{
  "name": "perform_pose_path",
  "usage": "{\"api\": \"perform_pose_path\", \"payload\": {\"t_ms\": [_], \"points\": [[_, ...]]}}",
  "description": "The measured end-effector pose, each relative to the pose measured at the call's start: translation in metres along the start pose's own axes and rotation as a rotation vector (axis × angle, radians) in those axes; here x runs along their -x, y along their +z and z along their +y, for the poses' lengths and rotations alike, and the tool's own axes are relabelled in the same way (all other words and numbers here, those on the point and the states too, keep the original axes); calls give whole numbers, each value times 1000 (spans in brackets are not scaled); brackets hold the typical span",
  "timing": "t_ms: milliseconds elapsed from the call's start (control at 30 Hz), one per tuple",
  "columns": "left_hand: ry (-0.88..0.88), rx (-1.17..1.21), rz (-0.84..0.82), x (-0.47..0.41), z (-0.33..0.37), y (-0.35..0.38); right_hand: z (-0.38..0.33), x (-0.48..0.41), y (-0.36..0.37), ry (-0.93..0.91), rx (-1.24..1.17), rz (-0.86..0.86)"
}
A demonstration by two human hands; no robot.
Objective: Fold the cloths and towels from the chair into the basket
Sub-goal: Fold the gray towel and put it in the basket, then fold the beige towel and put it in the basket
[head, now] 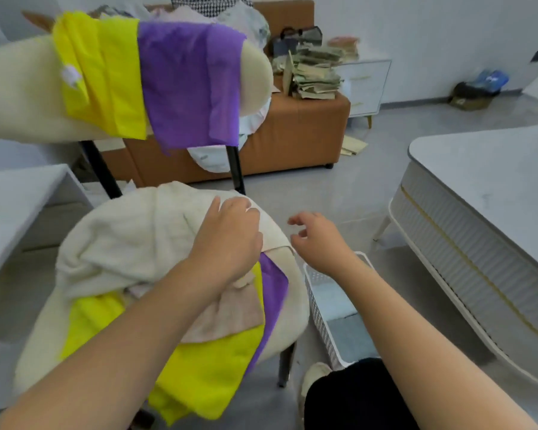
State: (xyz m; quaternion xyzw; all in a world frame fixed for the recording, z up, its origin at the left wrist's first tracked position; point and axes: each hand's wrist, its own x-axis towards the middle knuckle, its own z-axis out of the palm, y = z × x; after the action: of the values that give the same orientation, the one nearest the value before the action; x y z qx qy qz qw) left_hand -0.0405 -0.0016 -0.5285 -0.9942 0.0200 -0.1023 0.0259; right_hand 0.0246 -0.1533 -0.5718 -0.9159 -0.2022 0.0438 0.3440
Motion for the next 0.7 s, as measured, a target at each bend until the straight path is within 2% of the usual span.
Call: {"api": "perform_pose_path", "payload": {"t_ms": [167, 267, 367, 467, 700], "points": [[-164, 202, 150, 43, -69, -2, -63, 4, 38, 4, -199, 9], [-203, 332, 229, 59, -91, 11, -82, 7, 63, 17, -208, 5], [-166, 401, 275, 69, -100, 26, -88, 7, 78, 28, -172, -24], [-124, 374, 270, 71, -105, 39, -89, 9, 81, -6, -142, -55], [85, 266, 113, 77, -115, 53, -78, 12, 70, -83, -124, -65]]}}
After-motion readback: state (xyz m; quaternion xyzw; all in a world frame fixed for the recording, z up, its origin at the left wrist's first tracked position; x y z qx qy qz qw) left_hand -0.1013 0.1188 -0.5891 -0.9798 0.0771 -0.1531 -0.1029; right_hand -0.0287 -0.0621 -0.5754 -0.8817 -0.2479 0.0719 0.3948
